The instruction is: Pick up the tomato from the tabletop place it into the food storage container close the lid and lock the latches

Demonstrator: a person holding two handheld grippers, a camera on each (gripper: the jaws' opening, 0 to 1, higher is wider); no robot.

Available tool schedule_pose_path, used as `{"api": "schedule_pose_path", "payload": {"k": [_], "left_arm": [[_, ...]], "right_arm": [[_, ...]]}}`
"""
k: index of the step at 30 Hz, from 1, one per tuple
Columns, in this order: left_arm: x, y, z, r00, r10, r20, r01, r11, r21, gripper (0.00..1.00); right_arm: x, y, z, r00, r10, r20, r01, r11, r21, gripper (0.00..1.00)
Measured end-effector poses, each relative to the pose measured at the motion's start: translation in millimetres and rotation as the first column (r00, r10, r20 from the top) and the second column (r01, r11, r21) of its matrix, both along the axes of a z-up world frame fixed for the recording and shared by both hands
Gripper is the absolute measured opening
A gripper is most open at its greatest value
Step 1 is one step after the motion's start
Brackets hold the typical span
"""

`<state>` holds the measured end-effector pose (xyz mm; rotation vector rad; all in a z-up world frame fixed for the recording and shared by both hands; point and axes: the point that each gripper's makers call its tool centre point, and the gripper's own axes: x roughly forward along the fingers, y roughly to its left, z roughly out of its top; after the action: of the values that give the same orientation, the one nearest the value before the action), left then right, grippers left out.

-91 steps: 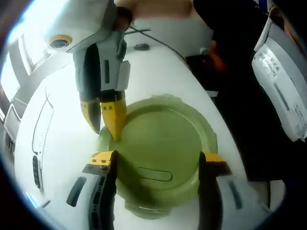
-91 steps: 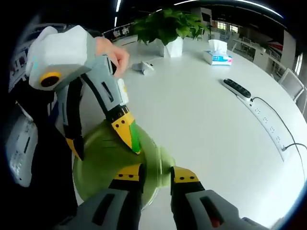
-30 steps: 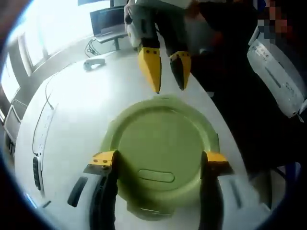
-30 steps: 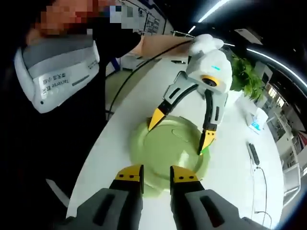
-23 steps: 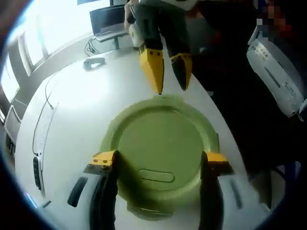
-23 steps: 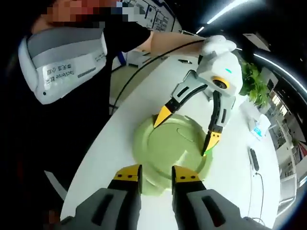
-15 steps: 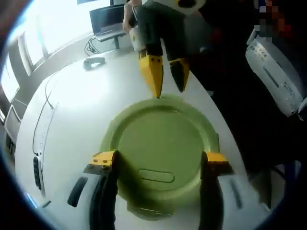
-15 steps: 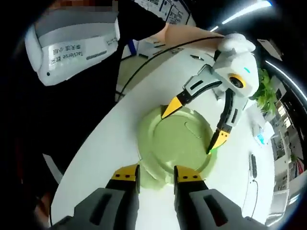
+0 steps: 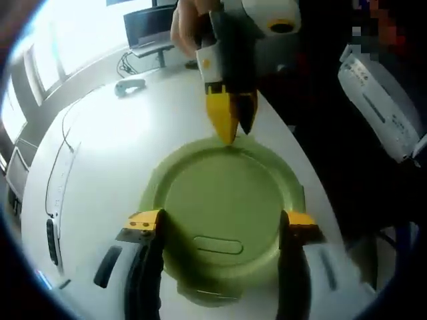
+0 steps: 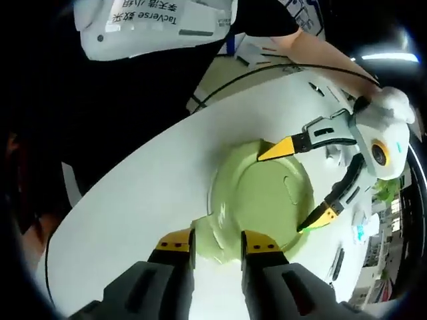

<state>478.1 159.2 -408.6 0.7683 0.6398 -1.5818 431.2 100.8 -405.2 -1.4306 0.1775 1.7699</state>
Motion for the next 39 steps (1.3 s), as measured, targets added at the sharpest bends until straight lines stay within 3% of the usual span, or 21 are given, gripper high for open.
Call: {"api": "schedule_pose_path", "payload": {"k": [4, 20, 28, 34, 39], "left_arm": [[-0.4, -1, 0.1, 1.000, -0.001, -0.002, 0.001, 1.000, -0.004, 0.60], [-0.2, 0, -0.2, 1.000, 0.002, -0.005, -0.002, 1.000, -0.008, 0.60], [0.1, 0, -0.8, 1.000, 0.006, -0.010, -0.006, 1.000, -0.023, 0.60], [0.6, 0, -1.0, 1.000, -0.003, -0.004, 0.003, 1.000, -0.003, 0.60], [0.6, 0, -0.9, 1.000, -0.011, -0.003, 0.011, 1.000, 0.004, 0.60]], "right_arm": [[1, -3, -9.5, 0.999, 0.032, 0.029, -0.031, 0.999, -0.035, 0.21], [-2, 1, -12.1, 0.995, 0.018, 0.100, -0.023, 0.999, 0.044, 0.16], [1, -7, -5.0, 0.990, -0.009, 0.143, 0.005, 1.000, 0.029, 0.15], [1, -18, 7.1, 0.999, 0.007, 0.054, -0.008, 1.000, 0.004, 0.19], [4, -30, 15.8, 0.999, 0.028, 0.041, -0.027, 0.999, -0.034, 0.17]]}}
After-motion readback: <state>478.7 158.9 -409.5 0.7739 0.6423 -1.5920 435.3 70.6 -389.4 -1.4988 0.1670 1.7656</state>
